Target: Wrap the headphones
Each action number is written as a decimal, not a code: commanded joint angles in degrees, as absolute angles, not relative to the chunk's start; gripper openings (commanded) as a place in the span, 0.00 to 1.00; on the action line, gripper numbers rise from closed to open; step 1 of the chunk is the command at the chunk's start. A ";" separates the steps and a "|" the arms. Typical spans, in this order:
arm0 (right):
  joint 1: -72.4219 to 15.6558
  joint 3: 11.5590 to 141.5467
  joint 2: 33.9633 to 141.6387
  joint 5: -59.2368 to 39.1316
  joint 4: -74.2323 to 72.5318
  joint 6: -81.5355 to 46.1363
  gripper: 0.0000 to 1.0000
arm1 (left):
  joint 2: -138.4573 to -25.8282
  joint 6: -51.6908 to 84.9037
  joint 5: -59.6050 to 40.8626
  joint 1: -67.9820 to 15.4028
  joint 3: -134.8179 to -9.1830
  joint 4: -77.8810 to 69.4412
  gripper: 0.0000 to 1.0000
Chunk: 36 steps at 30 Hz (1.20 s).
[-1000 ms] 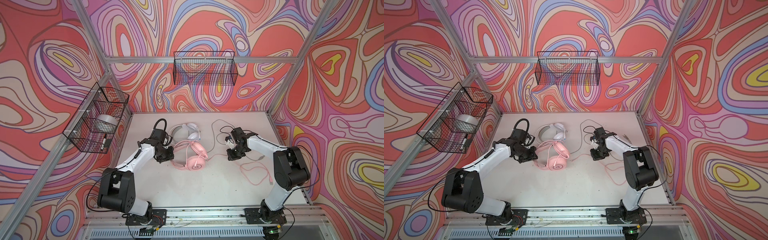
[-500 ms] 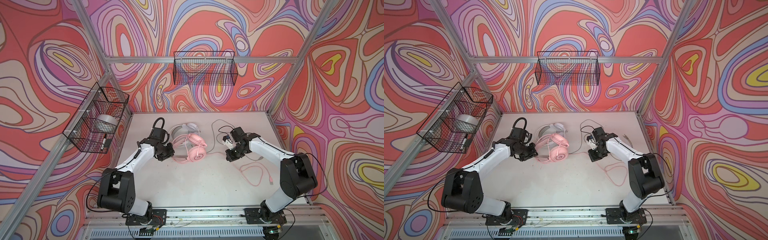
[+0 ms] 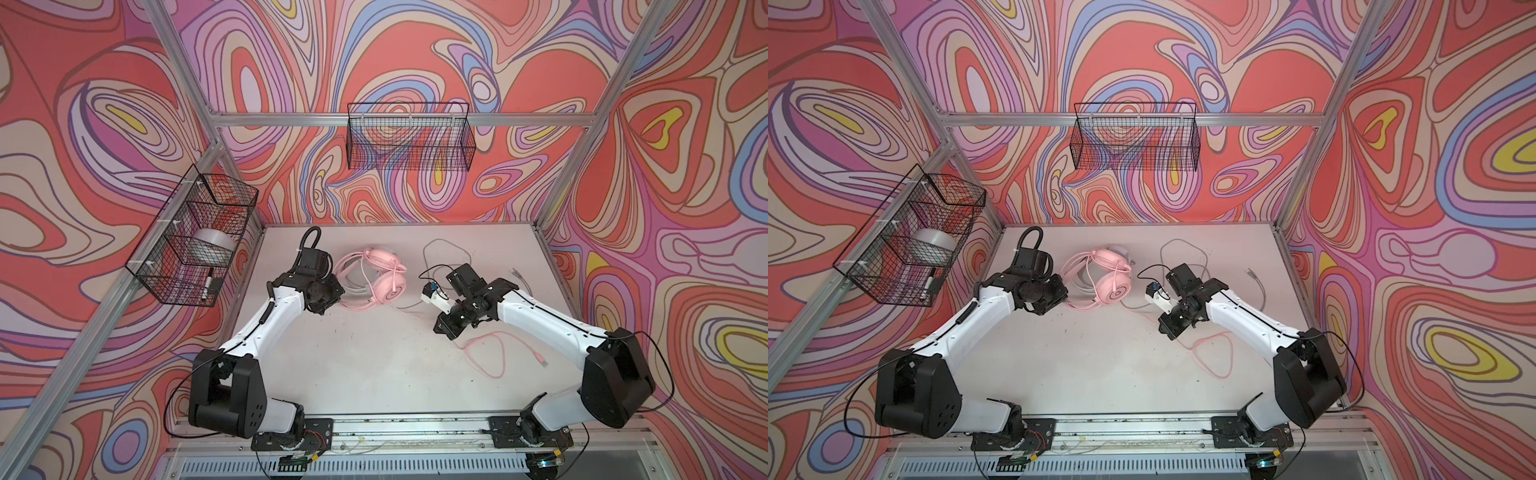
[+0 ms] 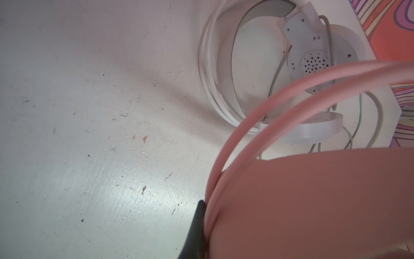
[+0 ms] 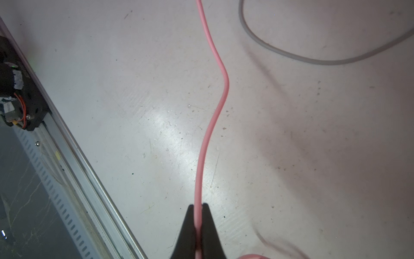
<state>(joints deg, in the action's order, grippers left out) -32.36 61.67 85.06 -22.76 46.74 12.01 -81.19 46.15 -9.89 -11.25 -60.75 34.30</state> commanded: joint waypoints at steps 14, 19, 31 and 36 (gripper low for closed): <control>-38.67 71.97 86.52 -36.05 45.18 18.09 0.00 | -85.22 46.11 -0.29 -14.36 -65.57 38.99 0.00; -38.85 74.48 87.12 -38.38 44.89 19.31 0.00 | -86.42 45.23 2.03 -15.41 -66.01 40.11 0.00; -38.85 79.05 89.38 -39.91 46.41 22.84 0.00 | -91.55 43.08 6.11 -18.23 -67.73 41.82 0.00; -38.85 80.60 89.78 -38.87 46.84 24.67 0.00 | -93.70 40.43 8.42 -19.80 -70.53 44.69 0.00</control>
<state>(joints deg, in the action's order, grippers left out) -38.50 78.28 89.17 -38.46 46.35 22.50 -92.97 41.67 6.55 -18.85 -67.55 42.98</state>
